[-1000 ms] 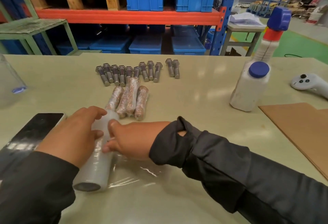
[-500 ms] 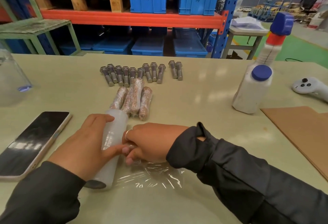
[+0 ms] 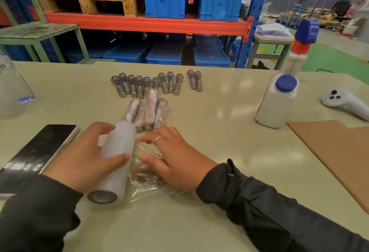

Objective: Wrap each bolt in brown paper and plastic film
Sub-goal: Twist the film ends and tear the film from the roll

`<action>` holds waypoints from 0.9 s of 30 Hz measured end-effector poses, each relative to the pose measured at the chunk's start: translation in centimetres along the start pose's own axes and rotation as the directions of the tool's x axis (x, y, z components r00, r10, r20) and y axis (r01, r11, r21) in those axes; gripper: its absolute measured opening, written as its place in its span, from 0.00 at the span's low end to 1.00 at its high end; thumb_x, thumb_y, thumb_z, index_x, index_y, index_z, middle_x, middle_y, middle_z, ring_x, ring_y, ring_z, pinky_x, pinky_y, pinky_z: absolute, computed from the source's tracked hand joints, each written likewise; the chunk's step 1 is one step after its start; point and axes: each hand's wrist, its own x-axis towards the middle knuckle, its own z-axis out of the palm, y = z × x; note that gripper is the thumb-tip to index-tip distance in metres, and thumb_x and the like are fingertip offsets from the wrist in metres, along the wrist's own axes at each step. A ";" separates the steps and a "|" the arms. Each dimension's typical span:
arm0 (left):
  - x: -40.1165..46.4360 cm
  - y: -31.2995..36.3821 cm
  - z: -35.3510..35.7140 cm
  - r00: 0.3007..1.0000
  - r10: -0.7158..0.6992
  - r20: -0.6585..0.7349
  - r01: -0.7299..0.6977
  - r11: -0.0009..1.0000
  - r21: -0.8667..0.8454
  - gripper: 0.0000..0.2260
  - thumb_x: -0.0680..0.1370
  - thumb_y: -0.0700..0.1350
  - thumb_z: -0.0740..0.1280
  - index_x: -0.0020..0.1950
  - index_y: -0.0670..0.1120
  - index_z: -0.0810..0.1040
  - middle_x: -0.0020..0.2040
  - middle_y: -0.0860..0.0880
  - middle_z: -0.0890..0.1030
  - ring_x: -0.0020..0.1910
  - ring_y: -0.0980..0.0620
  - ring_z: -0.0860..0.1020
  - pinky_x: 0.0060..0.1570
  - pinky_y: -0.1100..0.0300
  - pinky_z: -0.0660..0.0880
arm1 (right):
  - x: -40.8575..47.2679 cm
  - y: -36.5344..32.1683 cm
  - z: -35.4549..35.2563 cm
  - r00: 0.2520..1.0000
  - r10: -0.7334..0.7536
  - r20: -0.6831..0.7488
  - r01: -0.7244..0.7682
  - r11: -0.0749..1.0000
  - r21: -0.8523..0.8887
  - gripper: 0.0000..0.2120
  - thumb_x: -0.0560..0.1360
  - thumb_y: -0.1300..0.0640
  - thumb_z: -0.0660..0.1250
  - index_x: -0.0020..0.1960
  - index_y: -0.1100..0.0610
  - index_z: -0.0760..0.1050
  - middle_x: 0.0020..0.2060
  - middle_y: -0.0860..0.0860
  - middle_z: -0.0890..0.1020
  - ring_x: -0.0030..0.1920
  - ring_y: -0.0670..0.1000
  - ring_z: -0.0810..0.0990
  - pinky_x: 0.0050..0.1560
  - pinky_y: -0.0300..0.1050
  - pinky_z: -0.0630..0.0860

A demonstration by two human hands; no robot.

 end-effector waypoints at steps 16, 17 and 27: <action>-1.0 5.8 0.5 0.991 -0.019 -0.131 -0.028 0.938 -0.346 0.22 0.69 0.48 0.73 0.57 0.55 0.65 0.56 0.54 0.71 0.46 0.51 0.76 0.37 0.60 0.69 | -0.1 0.7 -0.5 0.977 0.194 -0.087 -0.160 0.941 0.298 0.08 0.76 0.62 0.61 0.53 0.54 0.65 0.36 0.41 0.72 0.32 0.38 0.71 0.34 0.29 0.67; -1.2 5.9 0.6 0.990 0.005 -0.142 -0.043 0.964 -0.261 0.24 0.68 0.49 0.73 0.57 0.56 0.63 0.56 0.55 0.69 0.48 0.51 0.74 0.37 0.60 0.68 | 0.1 0.7 -0.5 0.972 0.219 -0.081 -0.181 0.926 0.330 0.09 0.77 0.62 0.59 0.56 0.56 0.65 0.35 0.41 0.73 0.33 0.40 0.72 0.36 0.31 0.69; -0.8 5.2 1.8 0.999 -0.016 -0.039 -0.011 0.796 -0.605 0.21 0.77 0.31 0.57 0.60 0.55 0.62 0.51 0.52 0.72 0.50 0.59 0.75 0.27 0.62 0.78 | 2.3 -0.6 -2.4 0.848 0.467 0.251 -0.513 0.601 0.613 0.35 0.73 0.45 0.66 0.72 0.53 0.51 0.48 0.49 0.75 0.45 0.50 0.78 0.39 0.42 0.76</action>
